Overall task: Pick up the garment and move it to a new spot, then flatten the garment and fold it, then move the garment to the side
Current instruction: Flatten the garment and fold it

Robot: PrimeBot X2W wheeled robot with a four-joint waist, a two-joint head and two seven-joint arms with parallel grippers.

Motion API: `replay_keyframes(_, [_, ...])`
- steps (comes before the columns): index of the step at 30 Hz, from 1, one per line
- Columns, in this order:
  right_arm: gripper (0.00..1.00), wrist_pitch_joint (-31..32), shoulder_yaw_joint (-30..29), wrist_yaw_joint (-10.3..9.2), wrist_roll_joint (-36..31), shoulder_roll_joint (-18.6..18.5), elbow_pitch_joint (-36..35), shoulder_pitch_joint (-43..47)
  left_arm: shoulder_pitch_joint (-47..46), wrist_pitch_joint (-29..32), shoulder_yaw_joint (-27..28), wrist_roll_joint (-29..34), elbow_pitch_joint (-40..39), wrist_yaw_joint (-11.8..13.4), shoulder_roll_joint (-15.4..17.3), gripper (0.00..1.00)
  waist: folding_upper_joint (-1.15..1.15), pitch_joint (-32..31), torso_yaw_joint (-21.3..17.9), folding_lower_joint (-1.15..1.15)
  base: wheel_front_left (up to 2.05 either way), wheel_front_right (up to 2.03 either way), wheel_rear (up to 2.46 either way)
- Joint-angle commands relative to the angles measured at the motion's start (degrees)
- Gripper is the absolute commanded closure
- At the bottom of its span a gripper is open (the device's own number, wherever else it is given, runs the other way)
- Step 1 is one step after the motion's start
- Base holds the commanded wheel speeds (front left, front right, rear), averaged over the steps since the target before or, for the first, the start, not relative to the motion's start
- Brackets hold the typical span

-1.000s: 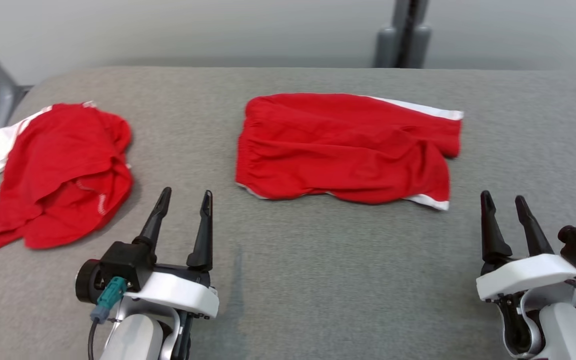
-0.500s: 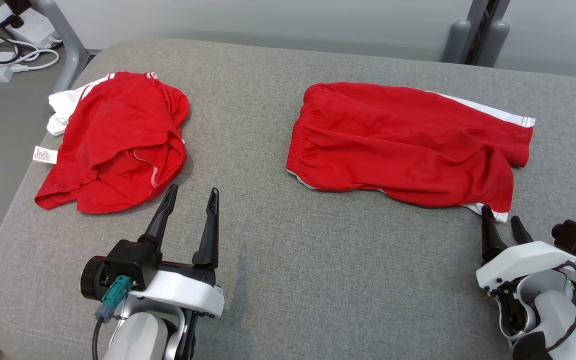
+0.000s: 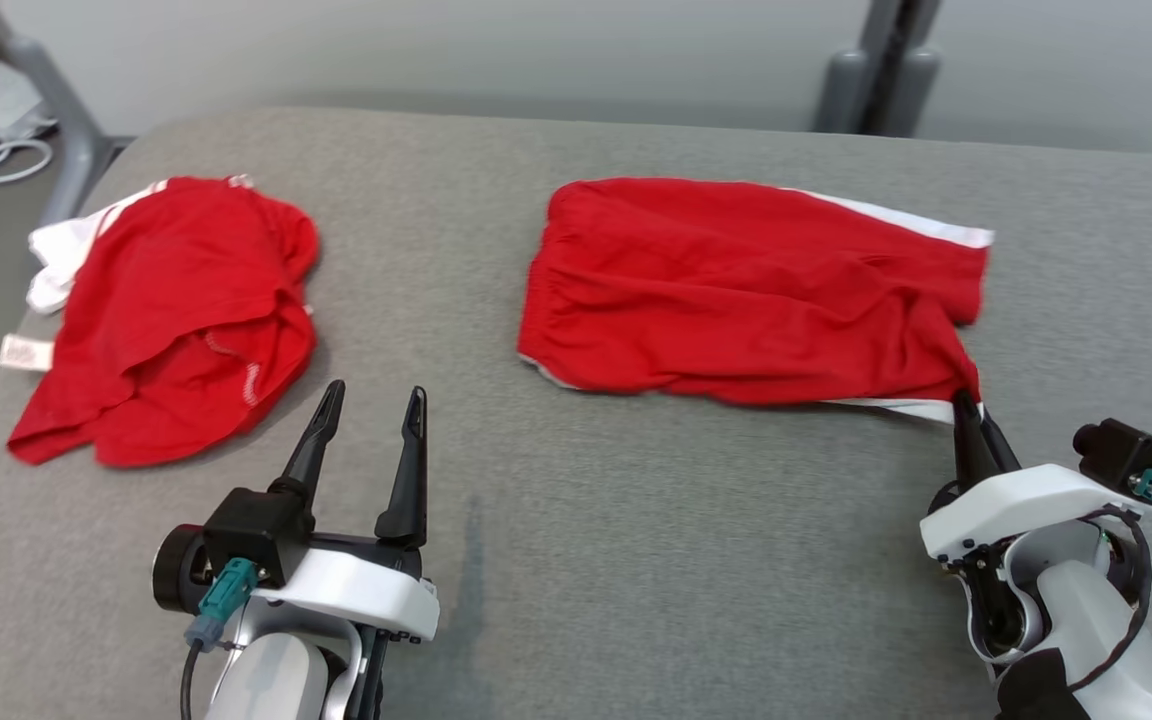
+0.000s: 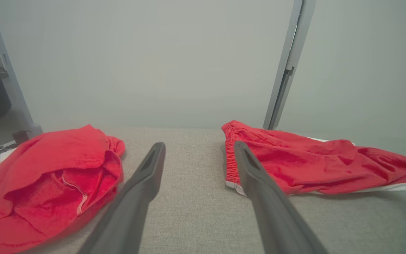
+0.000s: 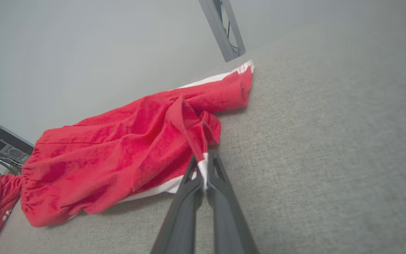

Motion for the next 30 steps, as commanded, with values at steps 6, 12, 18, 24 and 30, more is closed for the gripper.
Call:
replay_keyframes(6, [1.0,5.3,1.4,-0.01,1.4,-2.4,-9.5,4.5,0.6,-0.1,0.5,-0.3,0.2,0.0,0.2,0.0,0.0,-3.1,-7.4,0.0,0.0,0.0,0.0])
replay_keyframes(12, [1.0,16.3,1.5,-0.01,0.4,-3.4,-17.3,10.5,1.3,-0.1,-0.4,-1.3,0.5,0.6,0.2,0.0,0.0,-4.8,-10.6,0.0,0.0,0.0,0.0])
replay_keyframes(18, [1.0,24.0,-2.8,-0.01,-1.6,-2.9,-25.2,17.1,1.8,-0.1,-1.1,-2.0,0.8,1.3,0.2,0.0,0.0,-5.3,-11.9,0.0,0.0,0.0,0.0])
replay_keyframes(24, [0.0,23.6,-7.2,0.0,-6.7,-1.2,-29.5,19.5,1.2,-0.1,-1.9,-2.1,1.5,1.0,0.2,0.0,0.0,-5.0,-11.6,0.0,0.0,0.0,0.0])
replay_keyframes(30, [0.0,15.4,-4.7,0.0,-8.9,-0.4,-36.1,18.7,0.5,-0.1,-2.1,-2.5,2.9,0.5,0.2,0.0,0.0,-4.1,-11.8,0.0,0.0,0.0,0.0])
